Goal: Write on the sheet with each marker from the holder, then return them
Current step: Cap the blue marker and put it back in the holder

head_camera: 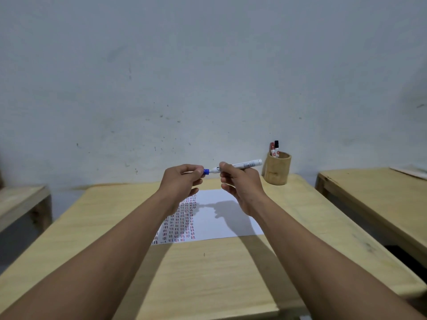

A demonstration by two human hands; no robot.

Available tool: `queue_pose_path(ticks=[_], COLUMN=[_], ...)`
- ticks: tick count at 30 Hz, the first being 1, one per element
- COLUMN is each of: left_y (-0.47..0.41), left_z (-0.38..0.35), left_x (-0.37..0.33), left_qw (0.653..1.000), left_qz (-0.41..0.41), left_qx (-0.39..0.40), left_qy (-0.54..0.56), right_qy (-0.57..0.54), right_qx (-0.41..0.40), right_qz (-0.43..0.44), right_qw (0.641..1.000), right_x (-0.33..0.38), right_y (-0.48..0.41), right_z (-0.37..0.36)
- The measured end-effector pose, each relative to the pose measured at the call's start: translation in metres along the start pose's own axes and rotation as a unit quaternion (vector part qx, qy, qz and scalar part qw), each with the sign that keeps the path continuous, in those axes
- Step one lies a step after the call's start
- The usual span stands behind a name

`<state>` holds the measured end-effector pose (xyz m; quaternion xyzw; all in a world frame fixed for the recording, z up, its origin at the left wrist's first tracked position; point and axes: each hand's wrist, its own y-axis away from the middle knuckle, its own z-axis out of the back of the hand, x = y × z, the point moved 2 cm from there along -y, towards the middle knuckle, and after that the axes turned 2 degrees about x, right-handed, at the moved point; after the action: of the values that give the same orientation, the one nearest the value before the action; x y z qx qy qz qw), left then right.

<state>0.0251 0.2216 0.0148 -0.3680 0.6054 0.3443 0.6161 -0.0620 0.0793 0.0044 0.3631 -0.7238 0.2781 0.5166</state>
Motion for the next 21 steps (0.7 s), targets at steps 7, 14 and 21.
queue_pose_path(ticks=[7,14,21], left_y=[-0.002,0.001,0.002], left_z=[-0.007,-0.012,-0.024], left_x=[-0.004,-0.009,-0.01], left_qw=[1.0,1.0,0.998], left_qz=[0.015,-0.024,-0.053], left_qx=[0.01,0.008,-0.01], left_qy=[0.007,0.001,-0.032], right_qy=[-0.036,-0.102,-0.011], right_qx=[0.014,0.003,-0.119], right_qz=[-0.004,-0.04,0.04], right_qw=[0.999,0.994,0.992], right_x=[0.001,0.003,0.008], right_y=[0.003,0.002,0.001], right_z=[0.002,-0.002,-0.007])
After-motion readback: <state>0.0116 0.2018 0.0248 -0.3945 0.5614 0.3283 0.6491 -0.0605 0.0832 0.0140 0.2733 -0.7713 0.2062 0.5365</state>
